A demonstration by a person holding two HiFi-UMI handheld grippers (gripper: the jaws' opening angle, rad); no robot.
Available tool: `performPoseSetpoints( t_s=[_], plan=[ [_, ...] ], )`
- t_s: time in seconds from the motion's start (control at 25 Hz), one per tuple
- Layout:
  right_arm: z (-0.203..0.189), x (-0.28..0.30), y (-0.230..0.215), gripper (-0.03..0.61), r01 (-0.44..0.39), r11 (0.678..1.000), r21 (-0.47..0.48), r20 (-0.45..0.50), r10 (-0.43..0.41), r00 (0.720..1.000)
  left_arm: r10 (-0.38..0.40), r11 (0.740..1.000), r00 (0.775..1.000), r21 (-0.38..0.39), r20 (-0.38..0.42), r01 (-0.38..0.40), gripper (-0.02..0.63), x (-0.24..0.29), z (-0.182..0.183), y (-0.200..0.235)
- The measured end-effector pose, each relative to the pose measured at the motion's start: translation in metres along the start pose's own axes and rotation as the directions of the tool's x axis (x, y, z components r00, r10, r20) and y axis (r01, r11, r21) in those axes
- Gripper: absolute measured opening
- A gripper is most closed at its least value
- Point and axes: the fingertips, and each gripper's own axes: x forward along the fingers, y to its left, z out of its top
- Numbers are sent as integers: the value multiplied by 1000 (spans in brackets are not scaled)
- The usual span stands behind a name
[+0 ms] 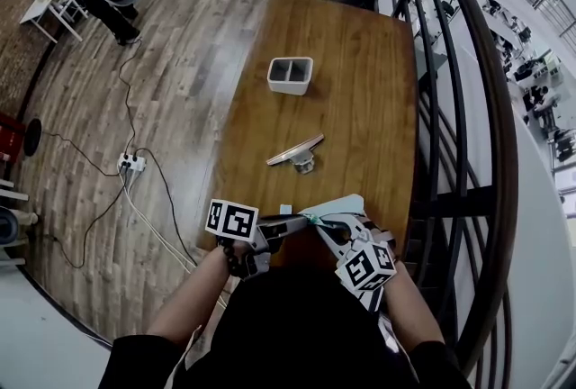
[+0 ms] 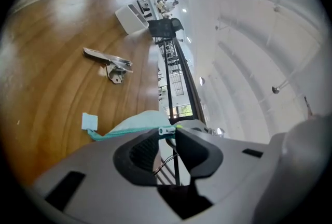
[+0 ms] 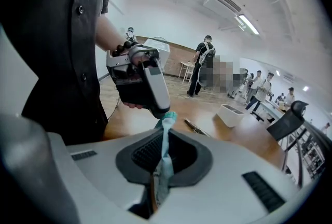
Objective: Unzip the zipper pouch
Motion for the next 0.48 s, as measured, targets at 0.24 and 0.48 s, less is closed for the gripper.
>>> performPoseSetpoints(
  t_s=[0.24, 0.48],
  plan=[
    [1, -6, -3, 8, 16, 1000, 15, 21, -16, 1000, -24, 998, 1000, 59, -7, 24, 113, 0, -2, 1],
    [4, -9, -2, 8, 13, 1000, 8, 31, -13, 999, -69, 991, 997, 111, -16, 70, 144, 2, -1, -4]
  ],
)
